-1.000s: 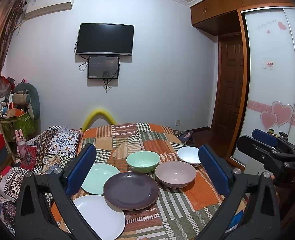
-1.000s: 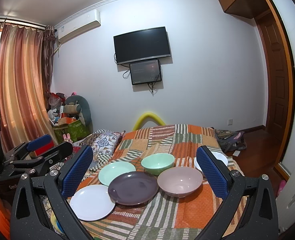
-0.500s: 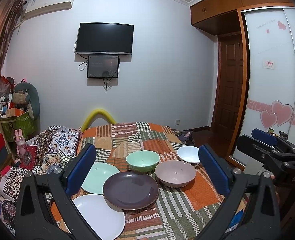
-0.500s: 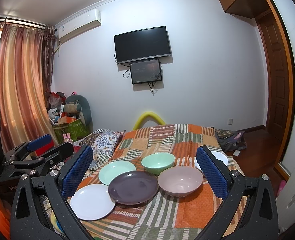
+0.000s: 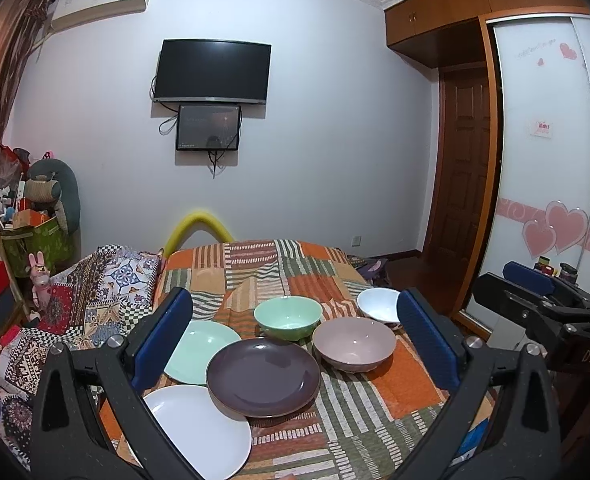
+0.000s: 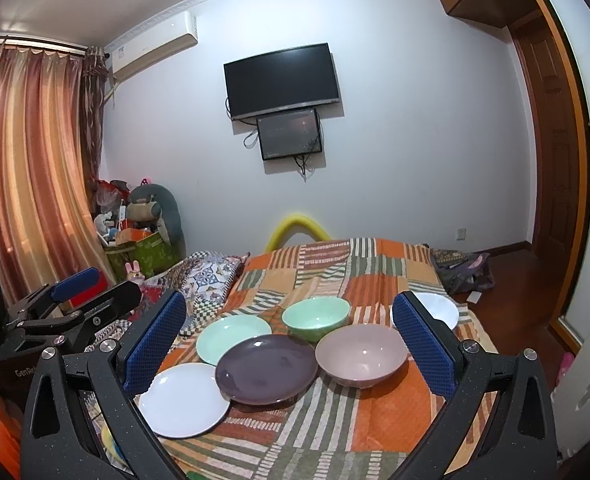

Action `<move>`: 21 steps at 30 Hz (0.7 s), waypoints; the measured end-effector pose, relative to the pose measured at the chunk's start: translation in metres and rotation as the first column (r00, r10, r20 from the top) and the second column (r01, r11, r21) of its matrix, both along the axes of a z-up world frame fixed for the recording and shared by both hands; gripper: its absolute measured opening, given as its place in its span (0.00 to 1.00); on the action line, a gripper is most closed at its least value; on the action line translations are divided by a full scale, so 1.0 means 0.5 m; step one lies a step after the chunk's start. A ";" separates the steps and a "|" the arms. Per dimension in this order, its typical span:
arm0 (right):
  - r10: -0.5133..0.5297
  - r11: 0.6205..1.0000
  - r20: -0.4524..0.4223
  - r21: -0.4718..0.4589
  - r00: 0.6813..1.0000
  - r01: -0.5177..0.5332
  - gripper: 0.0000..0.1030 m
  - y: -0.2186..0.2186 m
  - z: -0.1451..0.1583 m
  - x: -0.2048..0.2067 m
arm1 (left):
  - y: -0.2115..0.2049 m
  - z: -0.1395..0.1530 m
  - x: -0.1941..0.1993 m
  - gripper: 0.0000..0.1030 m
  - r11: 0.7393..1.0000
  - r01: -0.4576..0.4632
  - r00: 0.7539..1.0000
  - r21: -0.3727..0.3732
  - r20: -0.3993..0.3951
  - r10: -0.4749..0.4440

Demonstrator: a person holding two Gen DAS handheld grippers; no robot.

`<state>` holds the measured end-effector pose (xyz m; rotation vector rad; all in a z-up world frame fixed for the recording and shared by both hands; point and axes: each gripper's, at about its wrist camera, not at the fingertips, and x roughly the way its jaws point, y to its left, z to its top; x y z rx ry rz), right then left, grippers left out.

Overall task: Organize plates and bowls
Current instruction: 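Move both tools down to the rim of the dark purple plate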

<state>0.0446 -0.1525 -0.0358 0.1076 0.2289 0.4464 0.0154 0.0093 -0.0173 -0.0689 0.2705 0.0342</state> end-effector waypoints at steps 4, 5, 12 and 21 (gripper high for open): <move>-0.009 1.000 -0.029 -0.017 1.000 0.008 1.00 0.005 -0.018 0.019 | 0.015 -0.027 0.026 1.00 1.000 0.010 0.999 0.003 -0.054 -0.010; -0.013 1.000 -0.038 -0.027 0.999 0.012 1.00 0.008 -0.025 0.028 | 0.021 -0.035 0.033 1.00 1.000 0.006 0.998 0.000 -0.070 -0.006; -0.018 0.998 -0.111 -0.065 0.994 0.011 1.00 0.025 -0.071 0.081 | 0.076 -0.113 0.089 0.96 0.999 -0.015 0.982 -0.034 -0.188 0.009; 0.013 0.989 -0.259 -0.138 0.966 -0.051 0.82 0.068 -0.148 0.157 | 0.177 -0.232 0.179 0.66 0.991 -0.083 0.929 -0.102 -0.368 0.040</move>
